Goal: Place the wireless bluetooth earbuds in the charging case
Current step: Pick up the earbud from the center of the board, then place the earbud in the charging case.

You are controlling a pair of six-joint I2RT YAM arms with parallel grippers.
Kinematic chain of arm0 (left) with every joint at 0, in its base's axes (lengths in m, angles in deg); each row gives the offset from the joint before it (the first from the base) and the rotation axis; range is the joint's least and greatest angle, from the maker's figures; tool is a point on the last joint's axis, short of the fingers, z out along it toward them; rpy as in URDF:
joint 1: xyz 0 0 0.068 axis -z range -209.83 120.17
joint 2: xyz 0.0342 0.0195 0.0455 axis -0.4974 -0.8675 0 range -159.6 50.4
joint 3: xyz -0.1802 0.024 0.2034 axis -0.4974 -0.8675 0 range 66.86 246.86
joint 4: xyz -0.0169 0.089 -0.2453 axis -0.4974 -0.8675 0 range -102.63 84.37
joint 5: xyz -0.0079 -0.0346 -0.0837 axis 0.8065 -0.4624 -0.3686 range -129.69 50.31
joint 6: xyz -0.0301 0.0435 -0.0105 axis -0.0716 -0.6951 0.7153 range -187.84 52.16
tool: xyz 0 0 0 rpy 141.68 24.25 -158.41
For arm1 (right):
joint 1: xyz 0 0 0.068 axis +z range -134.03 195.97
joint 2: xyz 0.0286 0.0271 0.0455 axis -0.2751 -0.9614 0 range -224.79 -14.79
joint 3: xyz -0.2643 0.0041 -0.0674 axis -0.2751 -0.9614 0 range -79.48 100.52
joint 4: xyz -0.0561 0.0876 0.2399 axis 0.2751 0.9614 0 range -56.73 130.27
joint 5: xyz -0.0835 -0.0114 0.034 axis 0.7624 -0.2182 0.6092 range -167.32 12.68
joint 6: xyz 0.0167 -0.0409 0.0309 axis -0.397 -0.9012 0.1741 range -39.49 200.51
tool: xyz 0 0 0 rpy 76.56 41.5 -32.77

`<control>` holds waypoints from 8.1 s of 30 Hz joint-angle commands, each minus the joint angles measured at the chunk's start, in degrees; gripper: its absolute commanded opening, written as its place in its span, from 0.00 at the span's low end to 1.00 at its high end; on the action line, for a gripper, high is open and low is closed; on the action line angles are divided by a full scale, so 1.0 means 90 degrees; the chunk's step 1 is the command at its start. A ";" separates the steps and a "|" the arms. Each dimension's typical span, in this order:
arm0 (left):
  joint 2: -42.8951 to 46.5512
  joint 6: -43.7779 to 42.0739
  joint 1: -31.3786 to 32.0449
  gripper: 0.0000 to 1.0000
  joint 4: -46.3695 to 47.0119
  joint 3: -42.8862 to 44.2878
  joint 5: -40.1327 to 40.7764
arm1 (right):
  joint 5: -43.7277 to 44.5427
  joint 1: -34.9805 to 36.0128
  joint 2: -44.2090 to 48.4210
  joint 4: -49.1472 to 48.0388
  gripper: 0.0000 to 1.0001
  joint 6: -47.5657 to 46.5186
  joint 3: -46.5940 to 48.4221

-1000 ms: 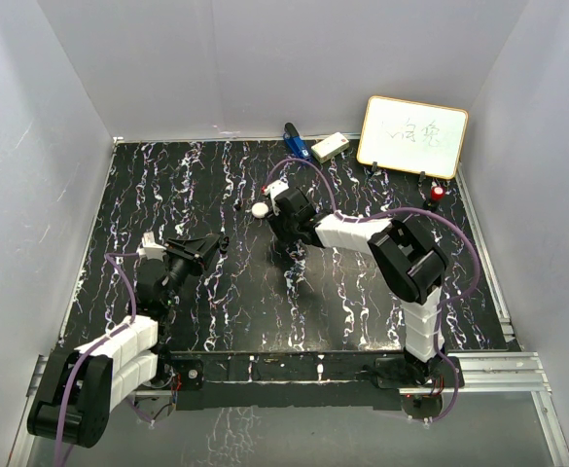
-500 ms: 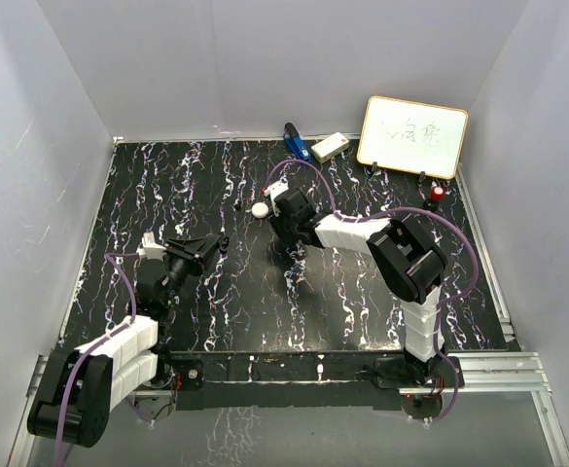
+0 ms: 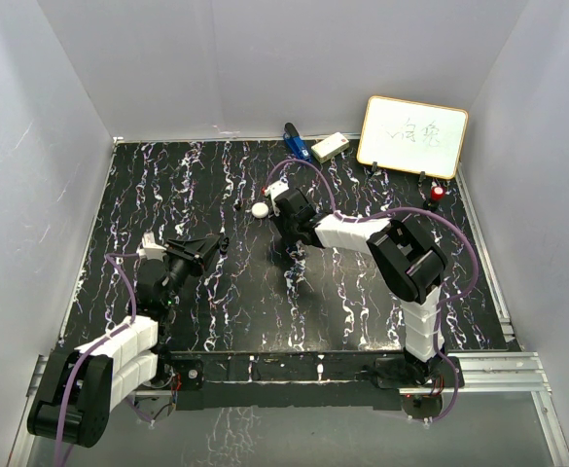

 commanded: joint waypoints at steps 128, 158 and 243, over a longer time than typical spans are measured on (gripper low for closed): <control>-0.2037 0.0332 0.1114 0.00 0.2263 0.1349 -0.0496 | -0.5222 -0.0871 0.1053 -0.8701 0.00 0.7206 -0.2788; -0.2134 0.0352 0.1143 0.00 0.2342 0.1447 -0.0493 | -0.5231 -0.0838 0.0908 -0.8881 0.00 0.7343 -0.2732; -0.1749 0.0429 0.1177 0.00 0.2378 0.1271 0.0017 | -0.4509 -0.0938 0.1349 -0.7813 0.10 0.7124 -0.2830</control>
